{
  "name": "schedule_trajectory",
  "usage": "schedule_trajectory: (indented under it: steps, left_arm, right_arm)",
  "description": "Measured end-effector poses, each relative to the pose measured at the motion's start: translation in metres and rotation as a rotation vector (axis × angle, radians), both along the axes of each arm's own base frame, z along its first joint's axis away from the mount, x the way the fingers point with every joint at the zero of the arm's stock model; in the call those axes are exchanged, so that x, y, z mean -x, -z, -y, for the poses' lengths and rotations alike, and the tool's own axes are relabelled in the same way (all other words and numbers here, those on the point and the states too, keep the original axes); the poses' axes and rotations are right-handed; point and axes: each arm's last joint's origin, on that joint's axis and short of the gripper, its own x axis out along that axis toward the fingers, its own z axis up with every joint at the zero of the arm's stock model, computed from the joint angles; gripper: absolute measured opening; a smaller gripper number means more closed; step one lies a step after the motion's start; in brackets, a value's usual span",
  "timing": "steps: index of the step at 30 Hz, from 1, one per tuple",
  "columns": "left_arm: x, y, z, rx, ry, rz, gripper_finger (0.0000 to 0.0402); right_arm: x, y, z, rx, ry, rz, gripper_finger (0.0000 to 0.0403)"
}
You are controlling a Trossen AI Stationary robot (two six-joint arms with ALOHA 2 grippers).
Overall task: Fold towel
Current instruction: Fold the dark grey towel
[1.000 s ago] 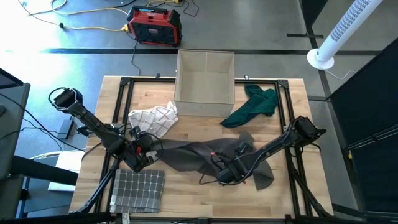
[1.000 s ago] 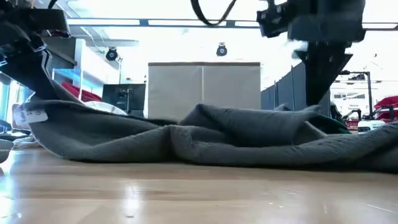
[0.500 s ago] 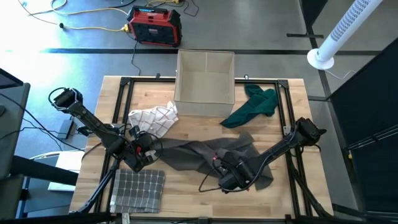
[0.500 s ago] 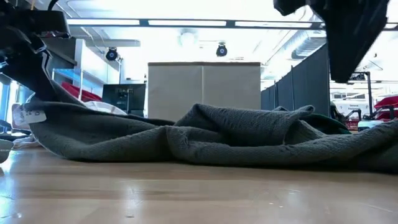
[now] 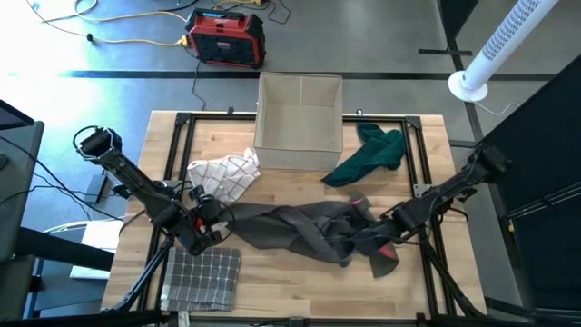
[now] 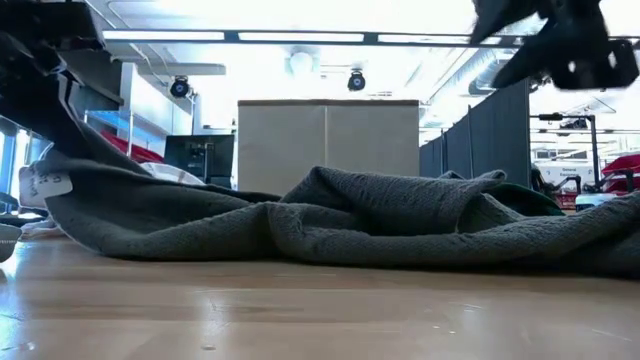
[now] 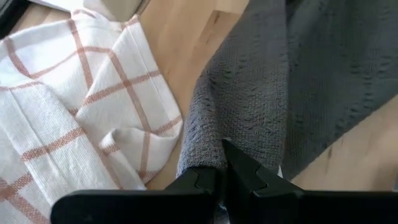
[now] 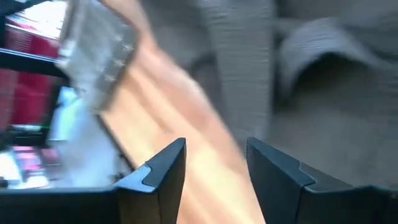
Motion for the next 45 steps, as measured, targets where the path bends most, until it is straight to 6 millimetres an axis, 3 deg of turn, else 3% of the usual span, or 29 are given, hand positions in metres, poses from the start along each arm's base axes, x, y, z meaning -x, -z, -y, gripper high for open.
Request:
schedule_trajectory:
  steps: [10,17,23,30,39,45]
  left_arm:
    - [-0.002,-0.001,0.003,-0.011,0.026,0.033,0.0]
    - [-0.003,-0.001,0.003,-0.014,0.025,0.037,0.0]
    - [-0.003,-0.001,0.003,-0.013,0.024,0.038,0.0]
    - [-0.003,-0.001,0.003,-0.012,0.023,0.038,0.0]
    - [-0.002,-0.003,0.002,-0.03,0.037,0.046,0.0]
    - [0.0,-0.027,0.011,0.026,0.081,0.127,0.0]
  right_arm:
    - [-0.01,0.056,0.0,-0.06,0.012,-0.169,0.0247]
    - [-0.021,0.064,0.007,-0.04,-0.003,-0.152,0.0241]
    - [-0.033,0.073,0.012,-0.024,-0.045,-0.121,0.019]
    - [-0.033,0.07,0.011,-0.006,-0.079,-0.101,0.0023]
    - [-0.046,0.022,-0.027,0.062,-0.215,0.007,0.0002]
    - [-0.041,-0.045,-0.062,0.238,-0.256,0.039,0.0001]
